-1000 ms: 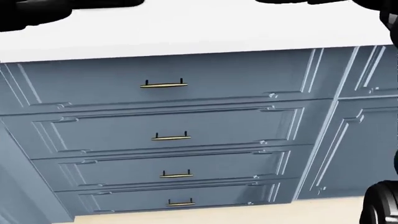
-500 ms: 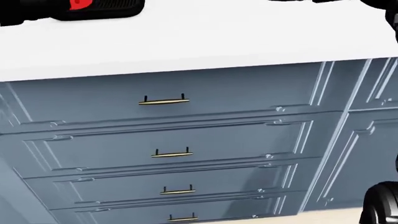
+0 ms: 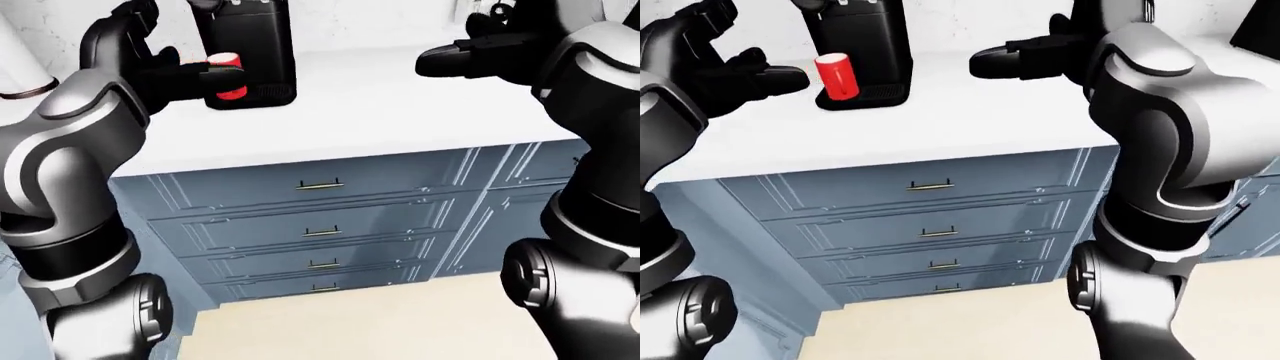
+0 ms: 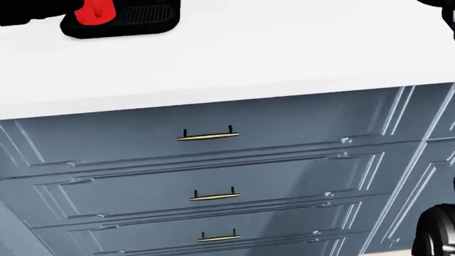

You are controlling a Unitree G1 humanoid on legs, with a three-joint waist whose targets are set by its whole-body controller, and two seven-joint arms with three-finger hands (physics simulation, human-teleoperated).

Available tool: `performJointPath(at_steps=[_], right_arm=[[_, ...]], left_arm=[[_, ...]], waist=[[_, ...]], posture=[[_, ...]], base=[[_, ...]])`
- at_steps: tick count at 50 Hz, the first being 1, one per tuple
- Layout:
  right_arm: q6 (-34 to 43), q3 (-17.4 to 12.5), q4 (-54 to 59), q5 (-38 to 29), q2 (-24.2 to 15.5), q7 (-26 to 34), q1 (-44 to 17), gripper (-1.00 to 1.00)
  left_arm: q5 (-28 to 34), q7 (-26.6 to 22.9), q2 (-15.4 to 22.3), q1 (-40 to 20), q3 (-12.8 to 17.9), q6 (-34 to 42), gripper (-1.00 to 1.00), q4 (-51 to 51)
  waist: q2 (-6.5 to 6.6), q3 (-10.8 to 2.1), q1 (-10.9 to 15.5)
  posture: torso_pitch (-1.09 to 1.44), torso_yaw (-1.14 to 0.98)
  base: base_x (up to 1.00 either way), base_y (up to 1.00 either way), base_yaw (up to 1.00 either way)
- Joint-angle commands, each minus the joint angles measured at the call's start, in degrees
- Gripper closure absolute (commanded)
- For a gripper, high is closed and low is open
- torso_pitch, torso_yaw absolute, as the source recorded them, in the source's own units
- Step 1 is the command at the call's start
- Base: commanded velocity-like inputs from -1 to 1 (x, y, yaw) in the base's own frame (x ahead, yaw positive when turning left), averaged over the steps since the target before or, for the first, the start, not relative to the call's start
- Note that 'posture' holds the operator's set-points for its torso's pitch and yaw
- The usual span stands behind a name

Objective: Press the button on the coffee machine to serve coffee.

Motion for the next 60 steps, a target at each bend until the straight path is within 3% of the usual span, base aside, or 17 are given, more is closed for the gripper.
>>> performJointPath(at_steps=[1, 10, 13, 14, 17, 22, 24, 26, 27, 28, 35, 40, 49, 52, 54, 56, 60], right_arm=[[-1.8, -0.5, -1.3, 0.0, -0.5, 0.1, -1.4, -1.00], [-1.7, -0.7, -1.7, 0.0, -0.4, 0.0, -1.2, -1.00], [-2.0, -0.6, -1.3, -0.1, -0.5, 0.1, -1.0, -1.00], [-2.1, -0.6, -1.2, -0.1, -0.5, 0.1, -1.0, -1.00], [-2.8, -0.5, -0.8, -0.2, -0.2, 0.0, -0.7, -1.00], [-4.0, -0.5, 0.3, -0.1, 0.0, 0.4, -0.5, -1.00], [-4.1, -0.8, 0.5, 0.0, -0.4, 0.5, -0.4, -1.00], [-3.9, -0.8, 0.3, 0.1, -0.6, 0.5, -0.4, -1.00], [-3.7, -0.8, 0.2, 0.2, -0.6, 0.4, -0.4, -1.00], [-3.8, -0.8, 0.1, 0.2, -0.6, 0.4, -0.2, -1.00], [-4.2, -0.8, 0.0, 0.4, -0.6, 0.6, 0.5, -1.00], [-4.5, -0.7, 0.6, 0.3, -1.0, 0.8, 0.3, -1.00], [-4.2, -0.5, 0.5, 0.2, -1.2, 1.0, 0.2, -1.00], [-4.4, -0.4, 0.7, 0.1, -1.0, 1.0, 0.1, -1.00], [-4.6, -0.4, 0.6, 0.0, -0.8, 1.1, 0.4, -1.00], [-4.5, -0.5, 0.3, 0.1, -0.6, 1.1, 0.7, -1.00], [-4.5, -0.5, 0.3, 0.2, -0.4, 1.1, 0.7, -1.00]], left_arm=[[0.3, 0.1, 0.4, -1.8, 0.2, -1.2, -1.00, -0.9], [0.6, -0.4, 0.8, -0.5, 0.6, -2.0, -1.00, -0.8], [1.1, -1.3, 1.5, 1.0, 1.1, -2.8, -1.00, -0.7], [1.2, -1.5, 1.8, 1.5, 1.4, -3.0, -1.00, -0.6], [1.2, -1.9, 2.3, 2.8, 2.1, -3.2, -1.00, -1.1], [0.8, -1.7, 2.9, 2.0, 2.5, -2.6, -1.00, -1.2], [0.8, -1.8, 3.4, 1.9, 2.5, -2.6, -1.00, -1.0], [0.6, -1.5, 3.3, 2.0, 2.6, -2.3, -1.00, -1.5], [0.6, -1.3, 3.2, 1.9, 2.5, -2.3, -1.00, -1.5], [0.5, -1.2, 3.0, 1.6, 2.3, -2.3, -1.00, -1.3], [0.5, -1.0, 2.3, 2.4, 2.0, -2.4, -1.00, -1.9], [0.9, -1.1, 2.0, 1.7, 1.5, -3.1, -1.00, -0.9], [0.8, -1.0, 2.0, 1.4, 1.6, -2.4, -1.00, -1.3], [0.9, -1.0, 2.0, 1.1, 1.5, -2.4, -1.00, -1.1], [0.8, -1.0, 2.2, 1.3, 1.7, -2.0, -1.00, -1.5], [0.9, -1.2, 2.1, 1.7, 1.7, -2.5, -1.00, -1.4], [0.8, -1.0, 2.0, 1.3, 1.8, -2.3, -1.00, -1.3]], waist=[[0.83, -1.68, -0.3], [-3.81, -1.07, 0.0], [-7.29, -1.55, 0.4], [-5.43, -1.42, 0.2], [-6.31, -2.05, 0.1], [-3.96, -1.08, 0.0], [-1.69, -1.08, -0.3], [2.98, -2.43, -0.5], [0.09, -1.70, -0.3], [1.07, -1.35, -0.4], [-2.53, -1.24, -0.1], [-6.96, -1.66, 0.4], [-4.50, -1.28, 0.2], [-1.19, -1.18, -0.4], [1.57, -2.77, -1.0], [1.11, -1.25, -0.6], [-1.16, -1.54, -0.3]], posture=[[0.00, 0.00], [0.00, 0.00], [0.00, 0.00], [0.00, 0.00], [0.00, 0.00], [0.00, 0.00], [0.00, 0.00], [0.00, 0.00], [0.00, 0.00], [0.00, 0.00], [0.00, 0.00], [0.00, 0.00], [0.00, 0.00], [0.00, 0.00], [0.00, 0.00], [0.00, 0.00], [0.00, 0.00]], base=[[0.10, 0.27, 0.00], [0.09, 0.27, 0.00], [0.09, 0.27, 0.00], [0.09, 0.27, 0.00], [0.09, 0.27, 0.00], [0.09, 0.26, 0.00], [0.09, 0.25, 0.00], [0.09, 0.24, 0.00], [0.10, 0.24, 0.00], [0.09, 0.24, 0.00], [0.09, 0.24, 0.00], [0.10, 0.23, 0.00], [0.09, 0.22, 0.00], [0.10, 0.22, 0.00], [0.09, 0.22, 0.00], [0.10, 0.22, 0.00], [0.10, 0.18, 0.00]])
